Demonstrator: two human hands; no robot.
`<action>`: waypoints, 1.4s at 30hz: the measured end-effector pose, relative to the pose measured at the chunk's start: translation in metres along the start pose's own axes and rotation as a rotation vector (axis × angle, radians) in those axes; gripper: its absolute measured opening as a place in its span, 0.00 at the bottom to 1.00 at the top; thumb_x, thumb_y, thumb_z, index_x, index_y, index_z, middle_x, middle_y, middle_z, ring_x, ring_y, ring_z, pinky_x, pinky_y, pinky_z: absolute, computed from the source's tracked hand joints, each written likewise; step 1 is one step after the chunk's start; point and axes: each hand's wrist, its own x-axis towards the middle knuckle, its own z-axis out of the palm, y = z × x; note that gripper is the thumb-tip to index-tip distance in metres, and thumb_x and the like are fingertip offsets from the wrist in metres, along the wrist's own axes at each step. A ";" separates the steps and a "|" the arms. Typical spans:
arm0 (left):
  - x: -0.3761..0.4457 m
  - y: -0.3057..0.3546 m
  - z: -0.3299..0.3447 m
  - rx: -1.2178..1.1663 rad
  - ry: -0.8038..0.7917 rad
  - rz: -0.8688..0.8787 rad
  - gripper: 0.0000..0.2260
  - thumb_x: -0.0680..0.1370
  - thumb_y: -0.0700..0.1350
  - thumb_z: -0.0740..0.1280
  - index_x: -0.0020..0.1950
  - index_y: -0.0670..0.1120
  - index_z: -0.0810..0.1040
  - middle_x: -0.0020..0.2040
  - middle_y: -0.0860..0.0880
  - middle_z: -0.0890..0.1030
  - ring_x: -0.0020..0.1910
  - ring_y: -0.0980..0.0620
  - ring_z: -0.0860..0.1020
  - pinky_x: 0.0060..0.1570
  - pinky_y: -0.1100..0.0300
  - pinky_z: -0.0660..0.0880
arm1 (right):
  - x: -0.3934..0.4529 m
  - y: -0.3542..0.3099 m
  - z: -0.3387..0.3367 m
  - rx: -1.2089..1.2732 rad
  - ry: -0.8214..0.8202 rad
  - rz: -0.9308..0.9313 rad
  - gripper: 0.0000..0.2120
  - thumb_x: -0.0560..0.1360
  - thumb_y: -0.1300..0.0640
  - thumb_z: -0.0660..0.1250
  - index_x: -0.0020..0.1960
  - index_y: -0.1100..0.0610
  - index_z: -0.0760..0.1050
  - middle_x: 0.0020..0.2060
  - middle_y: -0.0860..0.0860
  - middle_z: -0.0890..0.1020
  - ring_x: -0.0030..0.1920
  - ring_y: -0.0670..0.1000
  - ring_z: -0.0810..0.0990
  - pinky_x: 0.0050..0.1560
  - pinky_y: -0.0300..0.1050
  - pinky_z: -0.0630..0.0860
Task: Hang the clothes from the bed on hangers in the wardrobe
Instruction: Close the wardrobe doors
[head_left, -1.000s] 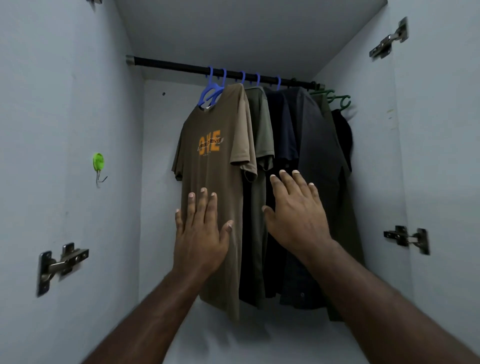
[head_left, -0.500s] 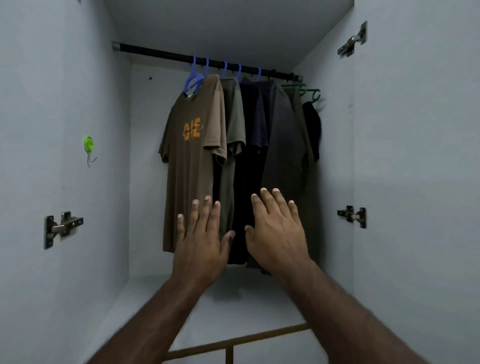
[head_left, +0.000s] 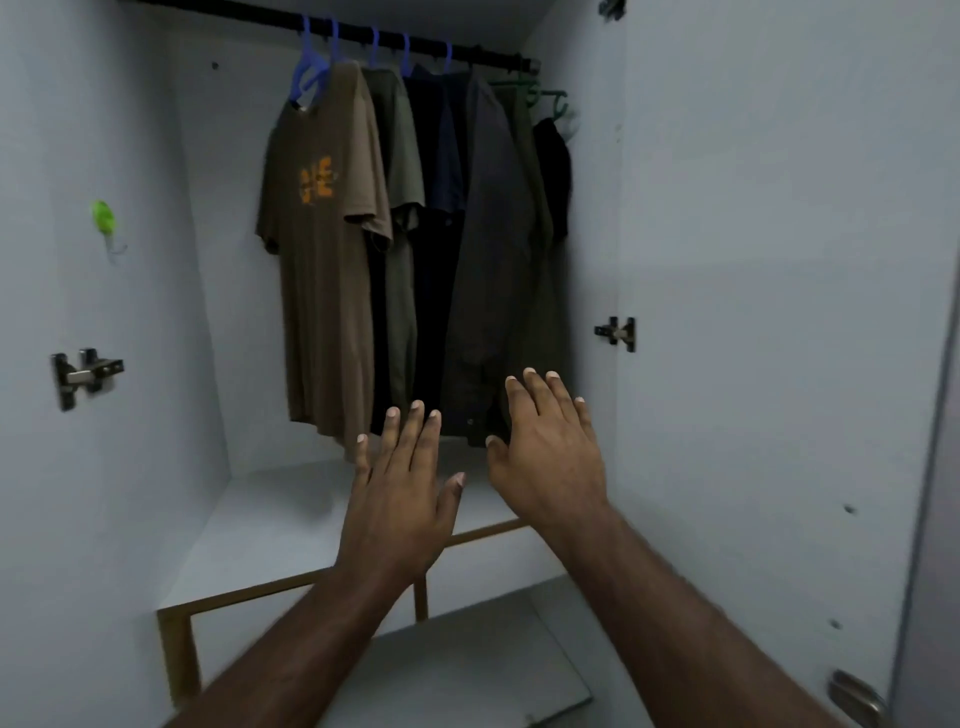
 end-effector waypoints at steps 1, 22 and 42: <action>-0.003 0.011 0.005 -0.025 -0.012 0.016 0.36 0.77 0.67 0.38 0.82 0.53 0.41 0.81 0.54 0.37 0.78 0.54 0.31 0.75 0.50 0.32 | -0.006 0.008 -0.002 -0.012 -0.009 0.035 0.33 0.81 0.47 0.62 0.81 0.52 0.51 0.81 0.51 0.53 0.81 0.53 0.46 0.79 0.58 0.48; -0.065 0.279 0.077 -0.453 -0.309 0.381 0.31 0.84 0.60 0.49 0.82 0.51 0.41 0.82 0.52 0.38 0.77 0.54 0.32 0.76 0.50 0.33 | -0.162 0.197 -0.113 -0.306 0.063 0.658 0.34 0.78 0.49 0.63 0.80 0.57 0.55 0.79 0.54 0.59 0.80 0.55 0.54 0.78 0.57 0.56; -0.022 0.381 0.092 -1.196 -0.442 -0.123 0.22 0.84 0.58 0.54 0.77 0.56 0.65 0.77 0.55 0.67 0.76 0.53 0.65 0.72 0.57 0.63 | -0.122 0.320 -0.130 0.869 0.161 0.664 0.30 0.75 0.37 0.66 0.72 0.52 0.73 0.66 0.47 0.79 0.68 0.47 0.75 0.72 0.53 0.70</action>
